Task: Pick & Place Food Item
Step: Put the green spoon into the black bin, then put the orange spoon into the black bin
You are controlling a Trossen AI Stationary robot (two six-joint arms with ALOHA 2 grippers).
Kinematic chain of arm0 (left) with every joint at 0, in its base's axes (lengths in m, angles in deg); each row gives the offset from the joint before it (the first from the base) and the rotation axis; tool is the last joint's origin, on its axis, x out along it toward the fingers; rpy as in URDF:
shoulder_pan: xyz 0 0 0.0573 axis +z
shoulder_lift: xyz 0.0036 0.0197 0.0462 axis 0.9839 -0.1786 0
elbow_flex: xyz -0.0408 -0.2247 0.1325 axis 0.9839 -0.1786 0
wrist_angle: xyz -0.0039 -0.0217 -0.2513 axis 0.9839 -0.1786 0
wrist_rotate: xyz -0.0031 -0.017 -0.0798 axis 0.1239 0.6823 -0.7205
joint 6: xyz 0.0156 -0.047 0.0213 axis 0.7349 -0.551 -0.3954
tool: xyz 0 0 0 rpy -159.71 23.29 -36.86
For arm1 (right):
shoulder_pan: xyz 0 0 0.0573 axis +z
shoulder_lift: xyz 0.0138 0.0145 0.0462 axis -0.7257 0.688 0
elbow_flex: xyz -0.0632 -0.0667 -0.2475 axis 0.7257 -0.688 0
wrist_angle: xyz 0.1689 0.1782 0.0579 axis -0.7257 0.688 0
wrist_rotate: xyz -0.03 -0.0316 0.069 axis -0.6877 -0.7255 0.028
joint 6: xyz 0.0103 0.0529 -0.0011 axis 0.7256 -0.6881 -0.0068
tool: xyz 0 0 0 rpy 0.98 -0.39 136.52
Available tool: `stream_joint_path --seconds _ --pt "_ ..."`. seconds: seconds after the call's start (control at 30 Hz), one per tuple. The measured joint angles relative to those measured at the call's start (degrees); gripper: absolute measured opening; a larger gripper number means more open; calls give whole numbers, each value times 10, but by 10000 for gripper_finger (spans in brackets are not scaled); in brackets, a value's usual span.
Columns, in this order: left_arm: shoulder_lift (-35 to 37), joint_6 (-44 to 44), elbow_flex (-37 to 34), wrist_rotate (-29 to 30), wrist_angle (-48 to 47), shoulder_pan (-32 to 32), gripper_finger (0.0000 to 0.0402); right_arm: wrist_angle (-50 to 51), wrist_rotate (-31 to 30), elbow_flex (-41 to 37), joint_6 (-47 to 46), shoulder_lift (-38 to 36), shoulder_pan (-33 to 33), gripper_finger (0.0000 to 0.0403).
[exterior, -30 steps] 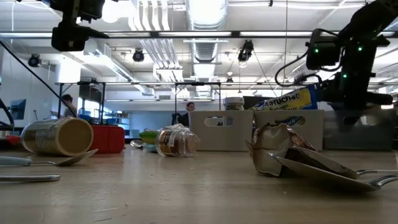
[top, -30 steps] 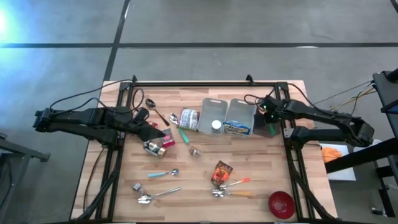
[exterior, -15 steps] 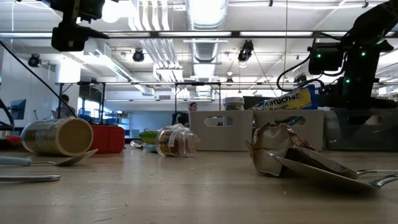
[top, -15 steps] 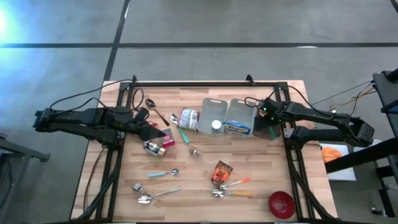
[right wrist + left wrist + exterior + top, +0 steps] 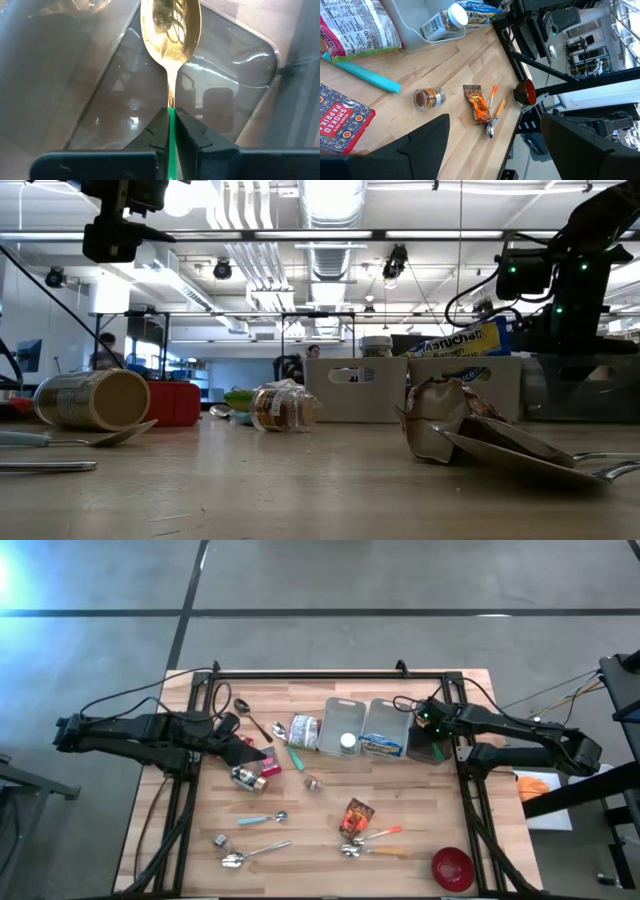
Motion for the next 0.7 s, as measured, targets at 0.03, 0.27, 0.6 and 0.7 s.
stream_joint_path --seconds 0.03,0.27,0.6,0.7 --pt "0 -1 0 0 0 0 315 0 0 0 0 0 0 22" --pt "0 -2 0 0 0 0 315 -1 2 -1 0 0 0 100" --pt "0 -2 0 0 0 0 315 -1 12 -4 -1 0 0 181" --pt "0 -4 0 0 0 0 315 1 13 4 2 0 0 188"
